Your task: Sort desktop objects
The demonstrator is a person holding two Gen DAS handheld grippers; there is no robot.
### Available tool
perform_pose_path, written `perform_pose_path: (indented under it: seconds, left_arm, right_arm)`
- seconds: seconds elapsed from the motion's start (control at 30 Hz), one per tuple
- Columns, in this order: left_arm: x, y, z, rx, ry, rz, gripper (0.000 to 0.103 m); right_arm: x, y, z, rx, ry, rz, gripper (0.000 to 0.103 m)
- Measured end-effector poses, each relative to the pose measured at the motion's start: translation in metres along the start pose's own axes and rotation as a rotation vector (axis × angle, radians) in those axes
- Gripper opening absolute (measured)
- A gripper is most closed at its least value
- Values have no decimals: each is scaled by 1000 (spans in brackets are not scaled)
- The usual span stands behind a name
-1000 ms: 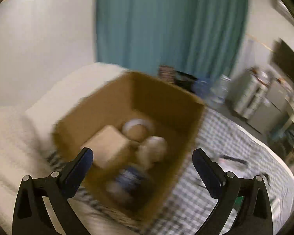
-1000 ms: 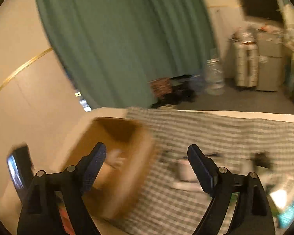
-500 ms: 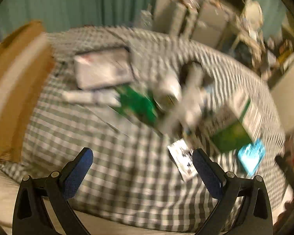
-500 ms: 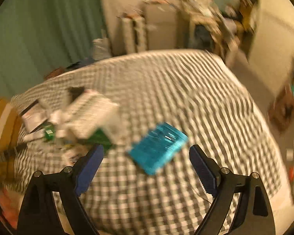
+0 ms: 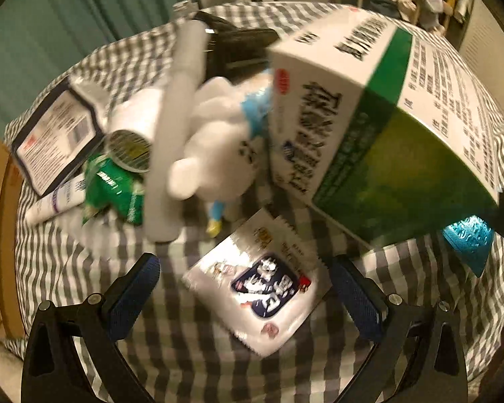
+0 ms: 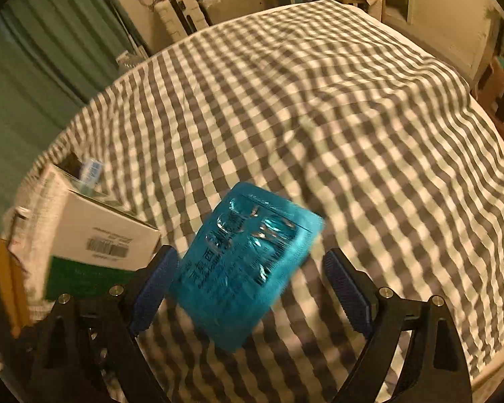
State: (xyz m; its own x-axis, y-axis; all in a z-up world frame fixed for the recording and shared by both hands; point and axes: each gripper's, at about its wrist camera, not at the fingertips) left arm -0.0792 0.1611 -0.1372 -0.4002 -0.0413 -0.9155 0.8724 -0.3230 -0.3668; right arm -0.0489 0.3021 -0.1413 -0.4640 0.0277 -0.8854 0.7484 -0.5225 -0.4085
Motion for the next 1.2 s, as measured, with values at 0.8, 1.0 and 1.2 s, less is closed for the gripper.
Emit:
perform_pose_path:
  seconds: [0.8,1.0,1.2]
  left_arm:
    - [-59,66,55,-157,362,-114,4]
    - [-90,75,65,-129,345,-183,2]
    - [-106,64,85,-205,333,-202,2]
  right_arm:
    - [-62,35,-25,84,-154,-55,12]
    - [-86,44,-32,67,-226,-75,12]
    - [-103,47,-36,62,-300,-84,12]
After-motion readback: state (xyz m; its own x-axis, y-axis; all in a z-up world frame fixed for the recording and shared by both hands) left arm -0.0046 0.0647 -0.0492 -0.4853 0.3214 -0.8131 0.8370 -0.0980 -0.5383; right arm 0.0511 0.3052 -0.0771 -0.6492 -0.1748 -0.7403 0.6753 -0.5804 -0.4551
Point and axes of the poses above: each gripper's, at about its wrist camera, not at the fingertips, and x roughly the way its jaws point, z to its left, y to its underside, and after that the axes turned 2 degrees about -y, right-handed
